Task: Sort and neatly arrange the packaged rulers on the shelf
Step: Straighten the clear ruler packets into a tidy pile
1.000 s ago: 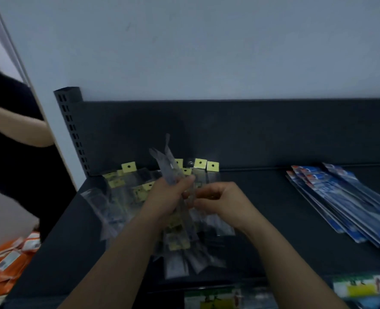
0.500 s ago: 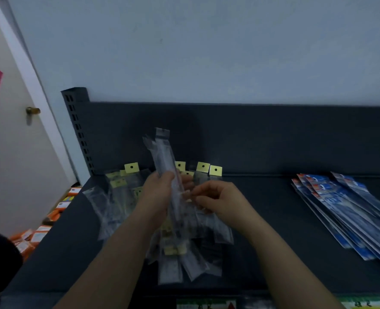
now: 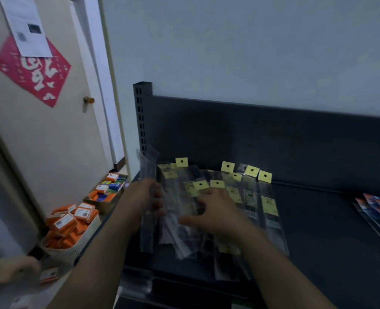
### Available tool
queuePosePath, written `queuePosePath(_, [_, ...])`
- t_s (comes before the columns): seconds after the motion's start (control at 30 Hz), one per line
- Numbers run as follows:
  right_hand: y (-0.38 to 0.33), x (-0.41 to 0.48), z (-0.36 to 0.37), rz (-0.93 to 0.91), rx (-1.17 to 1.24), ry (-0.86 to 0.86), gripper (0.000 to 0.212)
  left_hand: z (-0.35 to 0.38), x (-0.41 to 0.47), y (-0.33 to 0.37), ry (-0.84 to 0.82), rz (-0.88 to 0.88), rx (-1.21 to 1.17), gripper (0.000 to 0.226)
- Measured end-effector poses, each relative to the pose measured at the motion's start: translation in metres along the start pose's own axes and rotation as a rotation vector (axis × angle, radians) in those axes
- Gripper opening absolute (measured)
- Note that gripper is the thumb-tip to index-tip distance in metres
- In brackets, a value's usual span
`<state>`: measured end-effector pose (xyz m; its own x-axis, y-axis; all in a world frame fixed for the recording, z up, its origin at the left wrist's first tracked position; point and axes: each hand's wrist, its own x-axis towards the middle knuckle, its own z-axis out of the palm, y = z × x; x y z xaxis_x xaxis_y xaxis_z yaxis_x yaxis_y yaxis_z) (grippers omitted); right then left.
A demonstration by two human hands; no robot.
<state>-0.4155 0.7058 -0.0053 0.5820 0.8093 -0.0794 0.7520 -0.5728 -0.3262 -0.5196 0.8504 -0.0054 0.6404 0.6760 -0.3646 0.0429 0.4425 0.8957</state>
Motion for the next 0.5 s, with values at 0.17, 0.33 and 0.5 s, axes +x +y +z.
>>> queuePosePath(0.17, [-0.014,0.005,0.017,0.073,-0.064,0.092,0.074,-0.009,-0.001,-0.015,-0.022,-0.012,0.040,0.016])
queuePosePath(0.33, [-0.020,0.010,0.013,0.110,0.214,0.154,0.049,-0.013,-0.007,-0.018,-0.092,-0.013,-0.068,0.012])
queuePosePath(0.5, [-0.028,0.004,0.008,0.143,0.490,0.307,0.025,-0.019,-0.015,-0.017,-0.161,-0.020,-0.137,0.012])
